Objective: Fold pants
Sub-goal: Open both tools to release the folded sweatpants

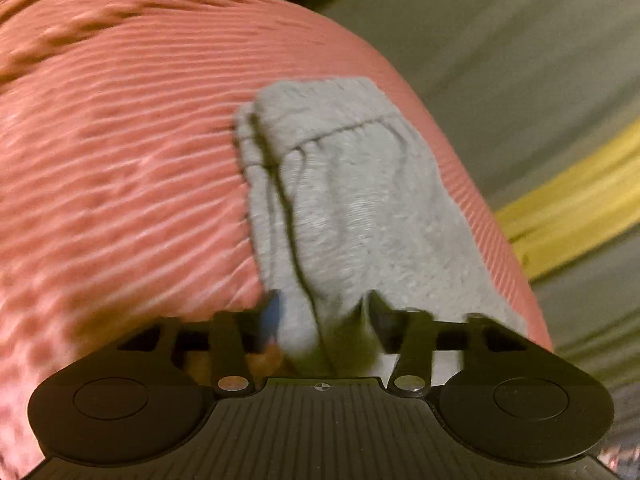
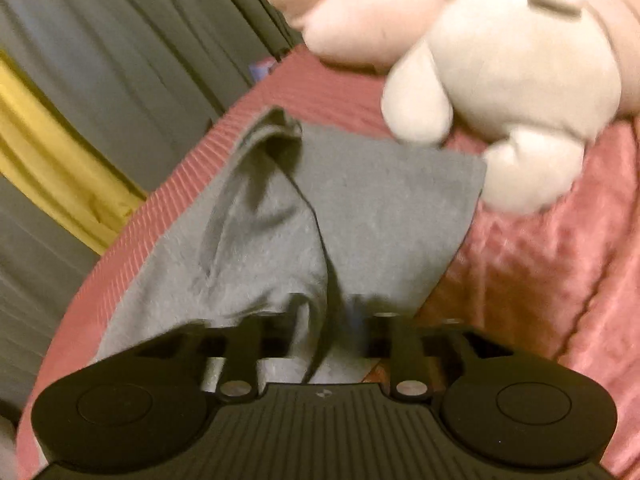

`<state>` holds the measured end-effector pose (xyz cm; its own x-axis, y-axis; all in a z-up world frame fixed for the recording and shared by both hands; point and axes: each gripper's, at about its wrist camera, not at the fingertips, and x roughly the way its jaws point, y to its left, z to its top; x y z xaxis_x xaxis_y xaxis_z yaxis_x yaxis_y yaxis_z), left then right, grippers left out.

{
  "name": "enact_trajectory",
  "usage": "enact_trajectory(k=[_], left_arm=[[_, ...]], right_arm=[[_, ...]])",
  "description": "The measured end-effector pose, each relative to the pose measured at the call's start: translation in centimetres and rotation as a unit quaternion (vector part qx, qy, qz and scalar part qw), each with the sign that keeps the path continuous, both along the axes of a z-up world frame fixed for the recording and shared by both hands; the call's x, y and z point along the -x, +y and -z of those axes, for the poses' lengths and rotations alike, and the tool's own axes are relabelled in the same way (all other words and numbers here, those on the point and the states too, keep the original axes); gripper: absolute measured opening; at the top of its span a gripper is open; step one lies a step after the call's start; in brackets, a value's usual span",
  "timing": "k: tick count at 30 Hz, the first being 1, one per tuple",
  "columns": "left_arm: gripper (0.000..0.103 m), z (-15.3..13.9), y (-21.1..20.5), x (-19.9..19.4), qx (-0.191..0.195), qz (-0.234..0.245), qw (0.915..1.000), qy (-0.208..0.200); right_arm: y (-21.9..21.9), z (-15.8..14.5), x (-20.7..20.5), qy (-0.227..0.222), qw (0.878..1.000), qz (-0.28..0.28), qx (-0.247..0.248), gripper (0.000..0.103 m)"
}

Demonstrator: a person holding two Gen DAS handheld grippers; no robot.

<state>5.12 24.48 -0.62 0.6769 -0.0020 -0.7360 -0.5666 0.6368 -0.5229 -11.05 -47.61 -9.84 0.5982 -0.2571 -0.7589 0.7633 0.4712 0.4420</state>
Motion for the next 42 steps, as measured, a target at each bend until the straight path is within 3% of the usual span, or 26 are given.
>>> enact_trajectory(k=[1, 6, 10, 13, 15, 18, 20, 21, 23, 25, 26, 28, 32, 36, 38, 40, 42], left_arm=[[0.068, -0.4, -0.6, 0.6, -0.010, -0.004, 0.9999, -0.001], [0.074, -1.9, -4.9, 1.8, -0.069, 0.051, 0.9961, -0.017], [0.083, -2.4, -10.0, 1.5, -0.118, 0.126, 0.9834, -0.057], [0.085, -1.2, -13.5, 0.7, -0.118, 0.173, 0.9742, -0.084], [0.085, 0.0, -14.9, -0.1, -0.111, 0.195, 0.9726, -0.060], [0.084, 1.1, -15.9, -1.4, -0.123, 0.210, 0.9697, -0.016], [0.084, 1.1, -15.5, -1.5, -0.118, 0.200, 0.9722, -0.027], [0.084, 1.2, -15.2, -1.5, -0.111, 0.193, 0.9743, -0.029], [0.084, 1.3, -14.7, -1.0, -0.095, 0.185, 0.9775, -0.034], [0.084, 1.2, -14.5, -0.6, -0.089, 0.182, 0.9787, -0.037], [0.085, 1.2, -14.6, -0.6, -0.091, 0.183, 0.9782, -0.036], [0.085, 1.1, -15.0, -0.7, -0.102, 0.188, 0.9763, -0.031], [0.087, 1.4, -15.4, -1.0, -0.112, 0.195, 0.9742, -0.026], [0.087, 1.6, -14.6, -0.9, -0.090, 0.185, 0.9781, -0.034], [0.087, 1.5, -14.4, -0.6, -0.079, 0.180, 0.9798, -0.038], [0.087, 1.6, -14.2, -0.6, -0.071, 0.177, 0.9808, -0.040], [0.087, 1.7, -14.1, -0.7, -0.069, 0.177, 0.9810, -0.040]], right_arm=[[0.1, -0.6, 0.2, 0.002, 1.000, -0.004, 0.021, 0.065], [1.4, -2.9, -0.2, 0.007, 0.991, -0.054, 0.126, 0.069], [5.7, -3.5, -3.9, 0.045, 0.957, -0.183, 0.221, 0.072], [8.5, -2.8, -6.6, -0.002, 0.937, -0.298, 0.182, 0.072], [9.4, -1.5, -8.4, -0.006, 0.935, -0.322, 0.148, 0.072], [8.4, 0.9, -10.3, 0.030, 0.947, -0.291, 0.132, 0.072], [6.0, 2.4, -10.2, 0.069, 0.960, -0.239, 0.126, 0.072], [4.4, 2.5, -9.3, 0.072, 0.969, -0.196, 0.132, 0.071], [0.5, 1.9, -6.1, 0.050, 0.989, -0.058, 0.126, 0.070], [-2.1, 1.5, -2.8, 0.056, 0.988, 0.062, 0.132, 0.077], [-2.7, 1.4, -1.5, 0.066, 0.983, 0.106, 0.135, 0.081], [-3.7, 1.6, 1.2, 0.040, 0.980, 0.167, 0.101, 0.088], [-4.3, 2.0, 3.5, -0.047, 0.986, 0.159, 0.013, 0.088], [-3.7, 1.9, 3.3, -0.064, 0.990, 0.129, -0.004, 0.088], [-4.7, 2.4, 3.3, -0.057, 0.989, 0.131, -0.025, 0.078], [-4.8, 2.9, 3.6, -0.051, 0.989, 0.130, -0.050, 0.051], [-5.3, 3.8, 4.2, -0.049, 0.987, 0.119, -0.096, 0.044]])
